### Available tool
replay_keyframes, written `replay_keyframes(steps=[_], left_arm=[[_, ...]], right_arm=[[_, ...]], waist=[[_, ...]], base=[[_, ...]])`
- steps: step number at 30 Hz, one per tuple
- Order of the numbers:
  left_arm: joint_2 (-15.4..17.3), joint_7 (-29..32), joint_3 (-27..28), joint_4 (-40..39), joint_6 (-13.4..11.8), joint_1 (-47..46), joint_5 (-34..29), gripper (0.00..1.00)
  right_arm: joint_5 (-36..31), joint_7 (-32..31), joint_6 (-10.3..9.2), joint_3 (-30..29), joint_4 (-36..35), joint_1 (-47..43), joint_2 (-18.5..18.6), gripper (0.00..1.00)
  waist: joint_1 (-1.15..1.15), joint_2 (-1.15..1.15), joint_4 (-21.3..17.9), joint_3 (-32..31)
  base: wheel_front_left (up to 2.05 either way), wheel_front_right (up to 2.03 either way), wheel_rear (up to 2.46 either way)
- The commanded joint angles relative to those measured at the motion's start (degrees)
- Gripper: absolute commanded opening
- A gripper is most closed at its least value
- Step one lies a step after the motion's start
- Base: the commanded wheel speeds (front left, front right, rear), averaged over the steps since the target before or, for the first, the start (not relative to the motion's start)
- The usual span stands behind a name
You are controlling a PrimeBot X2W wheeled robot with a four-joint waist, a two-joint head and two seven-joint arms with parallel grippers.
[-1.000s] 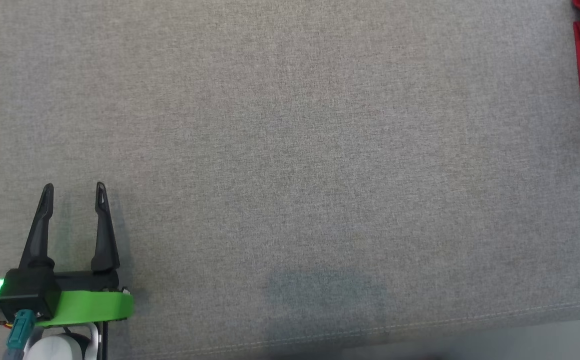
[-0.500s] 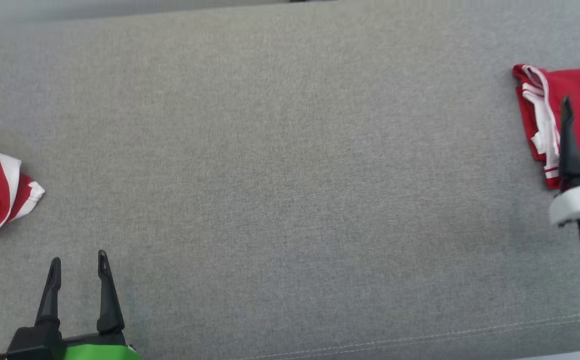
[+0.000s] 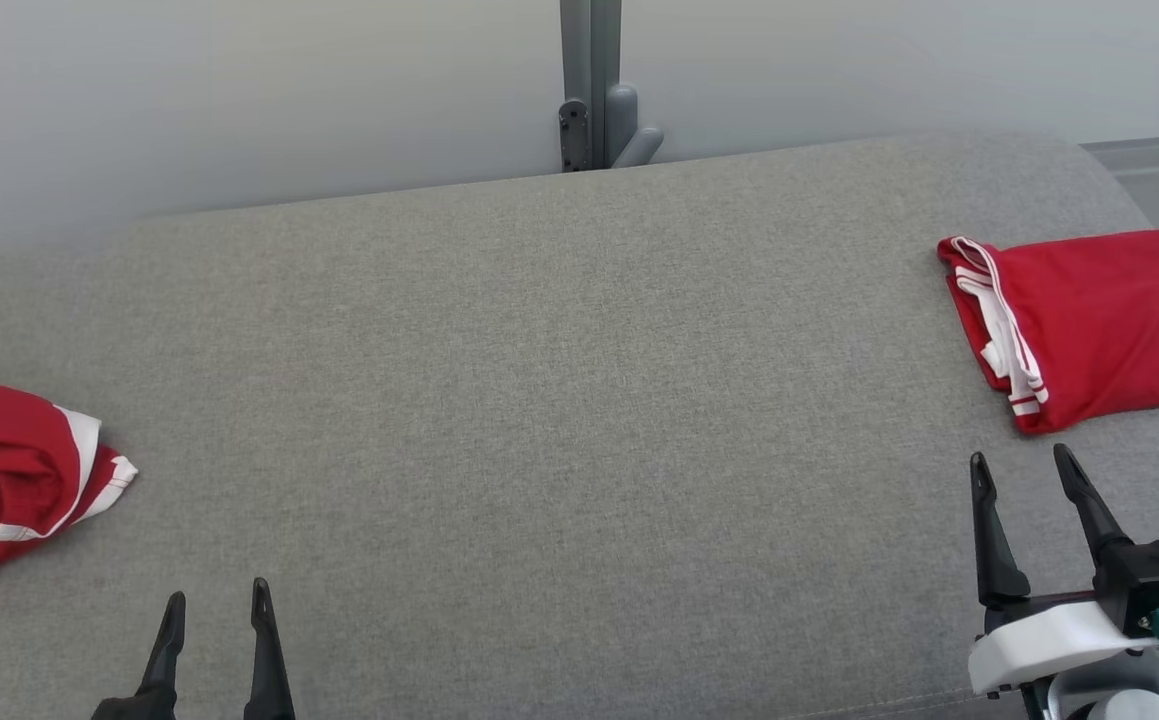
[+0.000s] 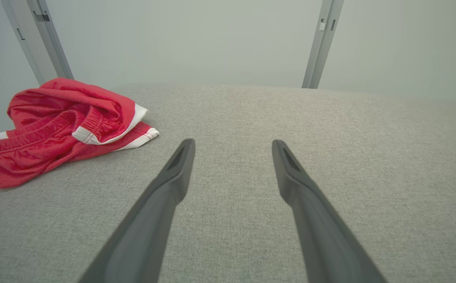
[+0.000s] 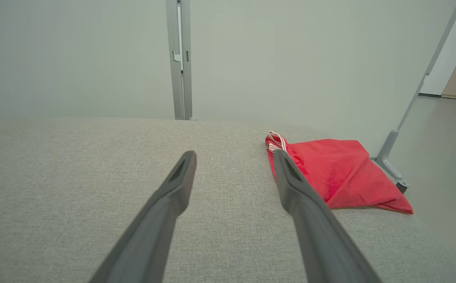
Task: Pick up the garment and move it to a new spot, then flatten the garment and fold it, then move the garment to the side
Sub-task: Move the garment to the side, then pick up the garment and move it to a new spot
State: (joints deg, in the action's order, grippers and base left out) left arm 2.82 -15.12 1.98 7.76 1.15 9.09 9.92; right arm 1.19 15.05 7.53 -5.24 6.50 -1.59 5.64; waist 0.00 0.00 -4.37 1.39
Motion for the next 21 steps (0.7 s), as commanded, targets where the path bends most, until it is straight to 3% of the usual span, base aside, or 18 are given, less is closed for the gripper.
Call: replay_keyframes(steps=[1, 21], left_arm=[[0.2, 0.0, 0.3, 0.6, -0.1, 1.2, 0.1, 1.00], [0.2, 0.0, 1.0, 1.2, 0.6, 0.2, -0.1, 1.00]], right_arm=[[-0.8, 0.2, -0.09, 0.2, -0.7, -1.0, -0.7, 1.00], [-2.6, 0.2, -0.09, -1.4, 0.4, -3.4, -2.5, 1.00]], waist=[[0.00, 0.00, 0.6, -1.2], [0.00, 0.00, 4.4, -2.3]], base=[[0.00, 0.00, 0.00], [0.00, 0.00, 0.00]])
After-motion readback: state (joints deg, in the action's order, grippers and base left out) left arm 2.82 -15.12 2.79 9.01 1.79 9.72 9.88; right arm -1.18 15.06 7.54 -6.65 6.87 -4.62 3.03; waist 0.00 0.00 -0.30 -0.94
